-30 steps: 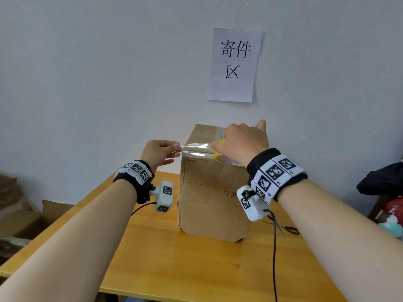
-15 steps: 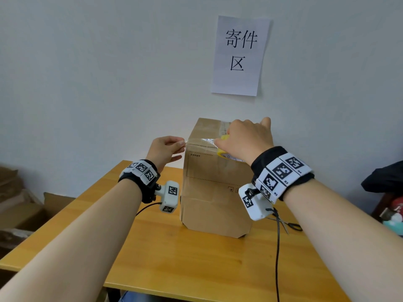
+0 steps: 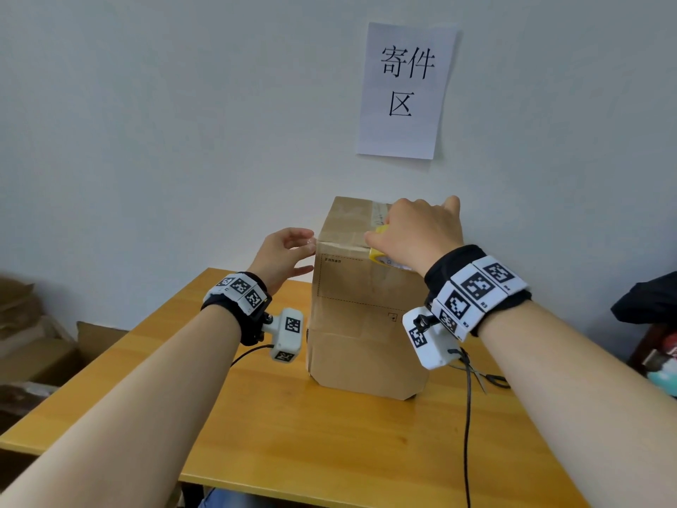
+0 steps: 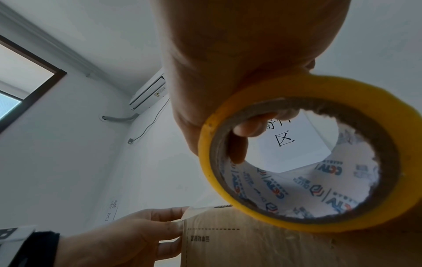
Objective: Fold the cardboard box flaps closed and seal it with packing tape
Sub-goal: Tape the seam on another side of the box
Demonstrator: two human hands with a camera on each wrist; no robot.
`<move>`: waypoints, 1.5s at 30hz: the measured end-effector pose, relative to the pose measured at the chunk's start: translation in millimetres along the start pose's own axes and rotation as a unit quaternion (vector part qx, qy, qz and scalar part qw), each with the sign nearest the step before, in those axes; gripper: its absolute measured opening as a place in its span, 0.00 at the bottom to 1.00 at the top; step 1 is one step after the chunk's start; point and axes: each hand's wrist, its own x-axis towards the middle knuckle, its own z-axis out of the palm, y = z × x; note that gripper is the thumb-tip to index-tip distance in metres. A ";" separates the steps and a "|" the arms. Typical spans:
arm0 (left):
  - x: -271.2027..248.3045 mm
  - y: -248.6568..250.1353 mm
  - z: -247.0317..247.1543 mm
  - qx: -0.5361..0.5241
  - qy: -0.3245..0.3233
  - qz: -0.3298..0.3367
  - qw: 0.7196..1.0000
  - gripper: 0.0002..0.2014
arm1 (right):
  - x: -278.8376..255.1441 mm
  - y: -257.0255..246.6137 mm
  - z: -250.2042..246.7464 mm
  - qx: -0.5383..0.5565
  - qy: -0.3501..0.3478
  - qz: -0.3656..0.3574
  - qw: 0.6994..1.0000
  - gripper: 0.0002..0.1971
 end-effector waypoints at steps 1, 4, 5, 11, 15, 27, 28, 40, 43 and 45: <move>0.4 0.6 1.1 0.009 0.004 0.004 1.000 0.10 | 0.1 0.7 -0.9 0.000 -0.002 0.000 1.000 0.18; -0.1 2.7 3.6 0.029 0.007 0.006 1.000 0.11 | -1.2 3.4 -4.1 -0.005 -0.008 0.002 1.000 0.17; -0.9 3.1 4.2 0.023 0.002 -0.004 1.000 0.11 | -1.6 4.9 -4.7 -0.006 -0.005 0.009 1.000 0.16; -7.0 1.1 14.6 0.009 -0.044 -0.039 0.998 0.13 | -4.0 16.3 -7.0 -0.017 0.004 0.062 0.998 0.11; -4.2 4.2 18.0 0.029 -0.061 -0.029 0.997 0.14 | -7.4 23.0 -8.3 -0.014 -0.002 0.071 0.997 0.10; -8.1 0.9 40.2 -0.088 -0.047 -0.164 0.981 0.12 | -14.6 36.1 0.3 0.018 0.010 0.075 0.997 0.13; -8.7 1.1 39.3 -0.091 -0.055 -0.167 0.980 0.14 | -14.4 36.2 1.2 0.020 0.013 0.074 0.997 0.13; -14.7 -6.0 47.3 0.056 0.021 -0.186 0.981 0.21 | -15.4 38.3 4.0 0.028 0.012 0.077 0.997 0.12; -16.1 8.1 46.8 0.041 0.012 -0.136 0.990 0.32 | -16.4 37.5 3.6 0.028 0.014 0.075 0.997 0.12; -17.2 15.3 51.9 0.051 -0.010 -0.114 0.992 0.38 | -16.2 37.6 2.8 0.029 0.013 0.075 0.997 0.13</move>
